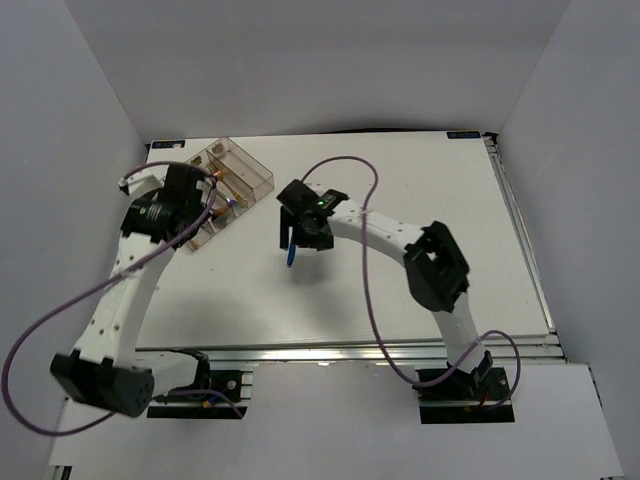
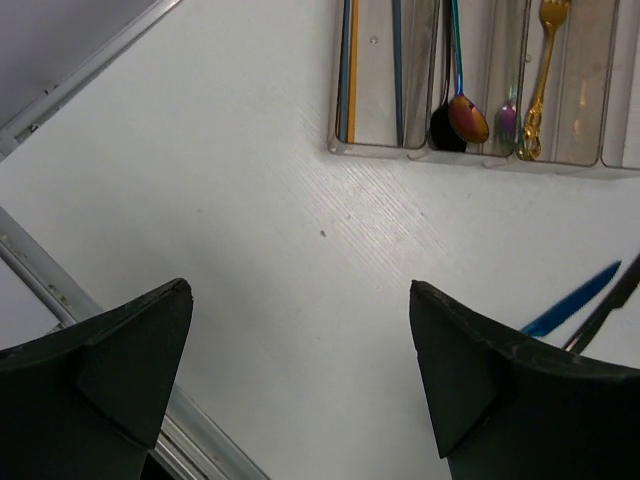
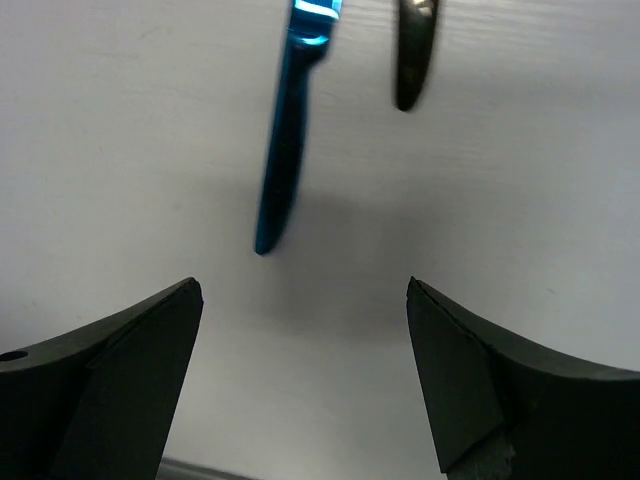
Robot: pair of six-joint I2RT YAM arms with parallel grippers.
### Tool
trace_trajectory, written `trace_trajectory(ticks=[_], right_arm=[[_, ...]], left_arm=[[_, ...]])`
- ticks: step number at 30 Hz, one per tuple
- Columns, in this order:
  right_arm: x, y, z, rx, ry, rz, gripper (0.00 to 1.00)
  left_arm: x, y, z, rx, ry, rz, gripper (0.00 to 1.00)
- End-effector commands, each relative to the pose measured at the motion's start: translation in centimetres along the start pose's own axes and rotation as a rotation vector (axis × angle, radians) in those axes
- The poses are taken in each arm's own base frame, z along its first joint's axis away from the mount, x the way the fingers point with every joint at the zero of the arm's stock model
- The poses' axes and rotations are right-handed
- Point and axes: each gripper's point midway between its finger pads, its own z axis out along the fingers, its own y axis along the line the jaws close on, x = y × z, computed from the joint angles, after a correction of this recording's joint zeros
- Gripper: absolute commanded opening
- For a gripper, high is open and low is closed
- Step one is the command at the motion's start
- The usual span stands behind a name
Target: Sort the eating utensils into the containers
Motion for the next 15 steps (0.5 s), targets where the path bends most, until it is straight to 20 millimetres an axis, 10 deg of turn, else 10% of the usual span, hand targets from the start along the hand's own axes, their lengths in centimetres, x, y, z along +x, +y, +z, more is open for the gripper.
trace_trajectory(ticks=[1,7,15], right_arm=[[-0.7,0.5,1.9,0.142,-0.028,0.049,0.87],[-0.1,2.5,6.1,0.177,0.018,0.033,0.73],[4.0,-0.5,8.8,0.312,0.128,0.0,0.46]], left_arm=[[1.1,1.6,-1.5,0.079,0.0,-0.055,0.98],[7.1,1.7,-1.2,0.232,0.155,-0.041,0.98],[8.8,0.7,-2.0,0.313,0.215,0.094,0.98]])
